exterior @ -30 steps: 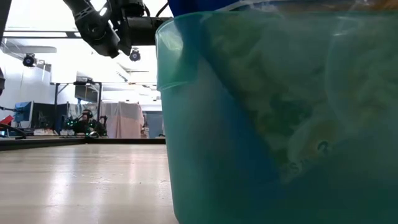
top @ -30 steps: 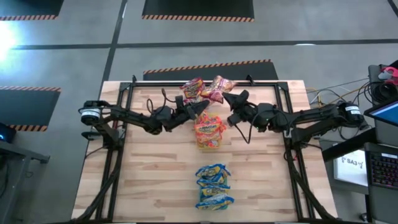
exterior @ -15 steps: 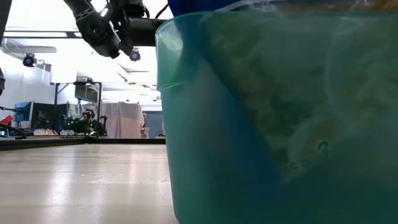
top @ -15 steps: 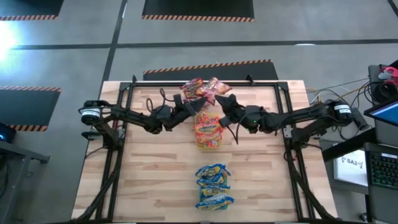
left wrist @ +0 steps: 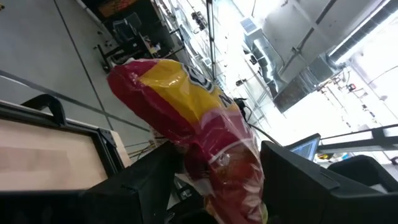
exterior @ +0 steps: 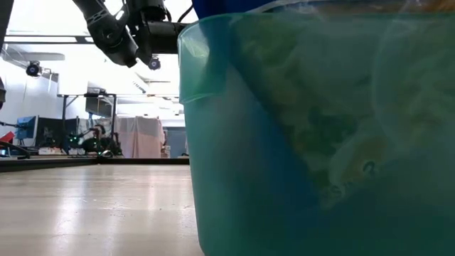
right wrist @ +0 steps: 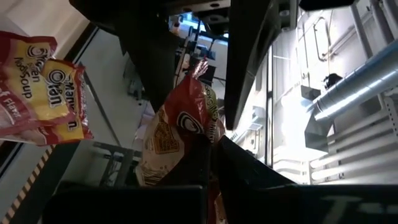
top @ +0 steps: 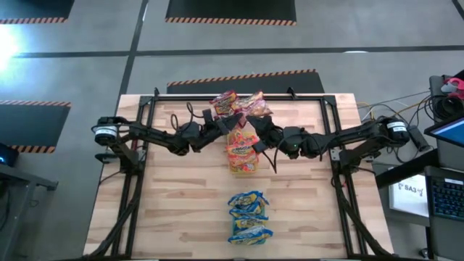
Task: Sort Maruchan noodles
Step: Put the red noodle pack into the transparent bin
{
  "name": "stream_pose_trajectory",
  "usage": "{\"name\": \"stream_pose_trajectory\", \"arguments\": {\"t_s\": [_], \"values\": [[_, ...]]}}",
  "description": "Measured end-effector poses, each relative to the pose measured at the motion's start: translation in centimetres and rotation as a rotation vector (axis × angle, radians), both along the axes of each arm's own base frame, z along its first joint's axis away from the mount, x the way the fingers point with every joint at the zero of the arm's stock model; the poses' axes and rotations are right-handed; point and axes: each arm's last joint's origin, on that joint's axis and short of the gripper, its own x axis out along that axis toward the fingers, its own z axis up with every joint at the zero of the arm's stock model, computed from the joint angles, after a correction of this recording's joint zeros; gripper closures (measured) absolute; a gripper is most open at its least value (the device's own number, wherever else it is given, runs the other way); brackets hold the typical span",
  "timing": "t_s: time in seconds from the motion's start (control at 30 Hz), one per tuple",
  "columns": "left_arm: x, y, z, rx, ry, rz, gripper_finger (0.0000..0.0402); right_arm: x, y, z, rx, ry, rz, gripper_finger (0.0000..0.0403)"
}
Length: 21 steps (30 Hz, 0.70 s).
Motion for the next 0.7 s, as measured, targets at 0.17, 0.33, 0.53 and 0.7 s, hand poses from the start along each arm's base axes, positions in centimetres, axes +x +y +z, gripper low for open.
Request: {"name": "stream_pose_trajectory", "arguments": {"t_s": [0.17, 0.33, 0.53, 0.7], "values": [[0.0, 0.01, -0.01, 0.005, 0.004, 0.002, 0.0202, 0.02, 0.13, -0.08, 0.0, 0.005, 0.004, 0.0394], [0.01, -0.01, -0.05, 0.052, 0.034, 0.003, 0.0247, 0.01, 0.14, -0.24, 0.005, 0.017, 0.004, 0.0394], [0.0, -0.02, 0.01, 0.075, 0.041, 0.002, 0.0286, 0.0, 0.14, -0.28, 0.005, 0.02, 0.0, 0.0394], [0.0, -0.02, 0.0, 0.078, 0.043, 0.002, 0.0301, -0.01, 0.13, -0.34, 0.044, -0.006, -0.005, 0.0388]]}}
